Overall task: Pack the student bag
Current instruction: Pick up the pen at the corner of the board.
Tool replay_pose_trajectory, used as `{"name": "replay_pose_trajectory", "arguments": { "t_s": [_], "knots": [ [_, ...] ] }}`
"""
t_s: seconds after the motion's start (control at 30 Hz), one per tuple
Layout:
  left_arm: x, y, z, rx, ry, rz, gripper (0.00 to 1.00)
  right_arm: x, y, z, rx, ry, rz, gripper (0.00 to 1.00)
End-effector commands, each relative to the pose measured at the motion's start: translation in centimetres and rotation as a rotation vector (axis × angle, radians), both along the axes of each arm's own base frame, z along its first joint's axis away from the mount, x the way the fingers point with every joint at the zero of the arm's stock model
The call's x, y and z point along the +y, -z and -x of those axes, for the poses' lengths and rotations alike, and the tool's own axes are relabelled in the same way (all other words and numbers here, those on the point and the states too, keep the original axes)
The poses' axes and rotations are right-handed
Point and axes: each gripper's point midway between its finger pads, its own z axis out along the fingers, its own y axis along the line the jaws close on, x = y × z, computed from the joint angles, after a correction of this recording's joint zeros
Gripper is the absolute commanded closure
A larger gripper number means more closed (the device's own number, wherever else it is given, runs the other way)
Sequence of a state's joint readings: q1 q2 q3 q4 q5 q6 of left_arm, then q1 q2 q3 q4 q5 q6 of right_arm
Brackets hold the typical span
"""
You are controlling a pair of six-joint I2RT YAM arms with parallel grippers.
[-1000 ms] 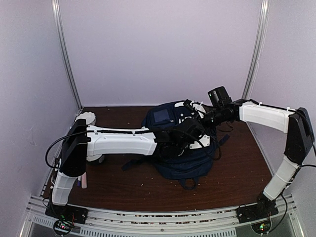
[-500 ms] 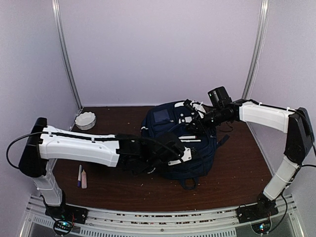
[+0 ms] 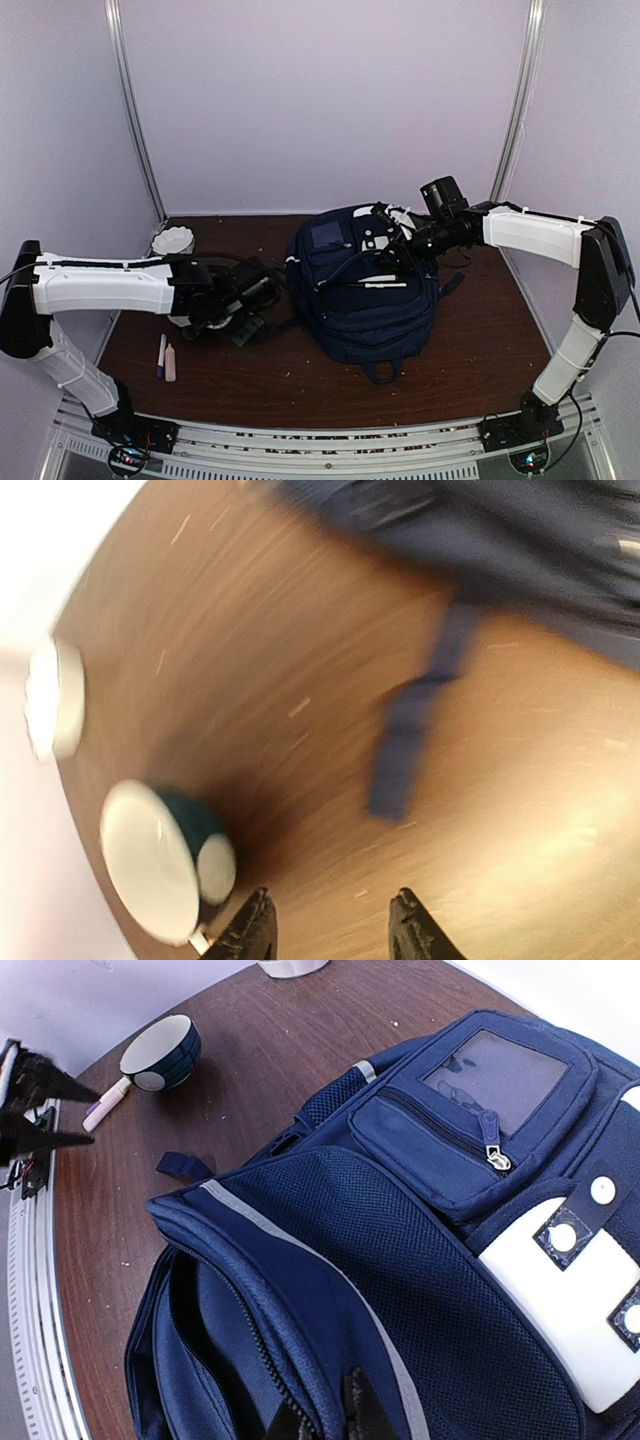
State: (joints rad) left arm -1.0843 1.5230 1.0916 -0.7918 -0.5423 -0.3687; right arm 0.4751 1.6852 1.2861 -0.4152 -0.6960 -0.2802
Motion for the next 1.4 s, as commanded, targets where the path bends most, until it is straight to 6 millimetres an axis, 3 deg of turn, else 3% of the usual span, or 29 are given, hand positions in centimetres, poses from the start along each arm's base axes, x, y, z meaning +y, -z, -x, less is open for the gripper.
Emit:
{"name": "replay_pose_trajectory", "arguments": {
  "t_s": [0.0,0.07,0.33,0.47,0.6,0.73,0.93,1.13,1.37],
  "knots": [
    [5.8,0.9,-1.3,0.092,-0.341,0.206,0.59,0.6,-1.3,-0.5,-0.027,-0.016,-0.044,0.91],
    [7.5,1.4,-1.5,0.117,-0.413,0.252,0.59,0.5,-1.1,-0.5,-0.022,-0.014,-0.041,0.92],
    [10.6,2.6,-0.1,0.167,-0.517,0.271,0.58,0.6,-1.0,-0.5,-0.022,-0.024,-0.034,0.91],
    [12.6,4.0,0.7,0.242,-0.64,0.392,0.54,0.5,-1.0,-0.4,-0.024,-0.026,-0.029,0.91],
    [13.0,4.4,1.6,0.3,-0.689,0.465,0.56,0.4,-1.0,-0.4,-0.025,-0.024,-0.028,0.91],
    [14.7,5.1,2.3,0.366,-0.767,0.454,0.57,0.6,-0.9,-0.4,-0.012,-0.031,-0.03,0.91],
    [16.6,7.7,4.3,0.491,-0.874,0.437,0.59,0.5,-0.9,-0.3,-0.016,-0.033,-0.023,0.91],
    [17.5,8.0,4.7,0.513,-0.89,0.373,0.52,0.4,-0.7,-0.4,-0.018,-0.031,-0.015,0.91],
    [18.0,9.1,4.9,0.533,-0.914,0.326,0.51,0.5,-0.3,-0.5,-0.006,-0.033,-0.009,0.91]
  ]
}}
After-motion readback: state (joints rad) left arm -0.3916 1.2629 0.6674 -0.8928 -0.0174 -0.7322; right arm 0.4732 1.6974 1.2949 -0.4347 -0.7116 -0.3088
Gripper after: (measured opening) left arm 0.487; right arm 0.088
